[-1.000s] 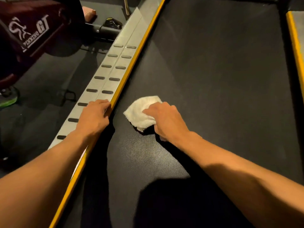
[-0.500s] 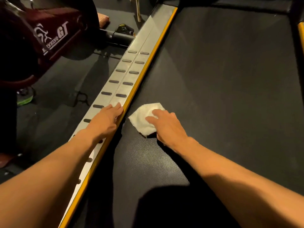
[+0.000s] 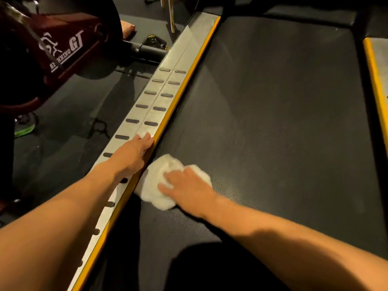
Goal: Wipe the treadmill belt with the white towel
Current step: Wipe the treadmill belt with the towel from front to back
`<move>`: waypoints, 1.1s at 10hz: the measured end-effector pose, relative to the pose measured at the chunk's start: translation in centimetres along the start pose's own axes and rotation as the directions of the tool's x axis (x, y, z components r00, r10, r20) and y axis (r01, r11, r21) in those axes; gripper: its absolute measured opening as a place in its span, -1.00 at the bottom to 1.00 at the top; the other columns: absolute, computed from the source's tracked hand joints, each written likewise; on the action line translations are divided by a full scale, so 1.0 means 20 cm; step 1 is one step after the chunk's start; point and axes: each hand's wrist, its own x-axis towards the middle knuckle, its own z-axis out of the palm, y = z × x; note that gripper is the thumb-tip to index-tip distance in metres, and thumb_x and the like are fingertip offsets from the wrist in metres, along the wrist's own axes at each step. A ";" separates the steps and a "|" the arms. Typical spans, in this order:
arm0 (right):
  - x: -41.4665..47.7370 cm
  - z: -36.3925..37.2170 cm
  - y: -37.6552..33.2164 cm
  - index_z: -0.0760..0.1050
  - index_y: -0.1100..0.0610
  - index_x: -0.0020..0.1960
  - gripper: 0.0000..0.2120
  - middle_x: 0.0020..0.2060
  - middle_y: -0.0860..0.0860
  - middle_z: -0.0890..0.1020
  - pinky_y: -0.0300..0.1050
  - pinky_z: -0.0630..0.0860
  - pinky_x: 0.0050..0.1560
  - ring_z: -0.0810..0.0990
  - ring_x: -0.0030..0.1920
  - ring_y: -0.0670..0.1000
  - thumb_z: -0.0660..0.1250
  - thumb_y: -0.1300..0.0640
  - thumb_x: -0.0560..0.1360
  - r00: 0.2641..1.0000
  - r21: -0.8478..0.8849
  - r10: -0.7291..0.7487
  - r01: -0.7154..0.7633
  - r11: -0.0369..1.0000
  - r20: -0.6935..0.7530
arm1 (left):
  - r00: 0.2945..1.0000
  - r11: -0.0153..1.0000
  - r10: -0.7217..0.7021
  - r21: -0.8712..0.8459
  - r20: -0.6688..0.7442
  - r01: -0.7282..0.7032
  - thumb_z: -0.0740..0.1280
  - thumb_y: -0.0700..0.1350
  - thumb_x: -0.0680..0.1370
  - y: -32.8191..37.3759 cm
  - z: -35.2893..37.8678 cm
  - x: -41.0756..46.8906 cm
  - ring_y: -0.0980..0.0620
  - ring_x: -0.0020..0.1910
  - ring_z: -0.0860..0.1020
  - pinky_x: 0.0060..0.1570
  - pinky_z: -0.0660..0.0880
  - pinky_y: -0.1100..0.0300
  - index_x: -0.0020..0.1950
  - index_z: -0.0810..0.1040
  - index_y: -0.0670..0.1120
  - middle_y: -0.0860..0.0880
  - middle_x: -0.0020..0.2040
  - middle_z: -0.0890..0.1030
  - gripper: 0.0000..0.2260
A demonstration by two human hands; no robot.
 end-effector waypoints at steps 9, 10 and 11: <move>-0.72 0.11 0.01 0.43 -0.09 0.22 -0.54 0.16 -0.05 0.59 -0.12 0.43 0.09 0.55 0.10 0.05 0.37 0.19 0.36 0.983 0.381 0.132 -0.074 0.922 -0.128 | 0.983 0.895 0.180 0.407 0.043 -0.182 0.21 -0.01 0.60 0.26 0.19 -0.07 -0.17 0.56 -0.03 0.51 0.03 -0.02 0.59 -0.04 -0.08 -0.17 0.58 -0.08 -0.36; -0.74 0.08 0.07 0.45 -0.03 0.21 -0.54 0.14 0.02 0.61 -0.11 0.37 0.06 0.53 0.09 0.03 0.24 0.17 0.32 0.966 0.398 0.189 -0.105 0.911 -0.178 | 0.973 0.918 0.206 0.324 0.105 -0.229 0.14 0.07 0.63 0.34 0.25 -0.06 -0.19 0.55 -0.02 0.49 0.11 -0.06 0.59 -0.08 -0.03 -0.16 0.59 -0.10 -0.38; -0.76 0.03 0.26 0.55 0.02 0.16 -0.42 0.12 0.05 0.62 -0.08 0.35 -0.03 0.56 0.06 0.09 0.14 0.32 0.20 0.799 0.413 0.564 -0.450 0.792 -0.211 | 0.973 0.914 0.179 0.342 0.147 -0.220 0.16 0.20 0.59 0.39 0.25 -0.04 -0.26 0.54 -0.03 0.44 0.19 -0.17 0.58 -0.11 0.06 -0.12 0.59 -0.12 -0.32</move>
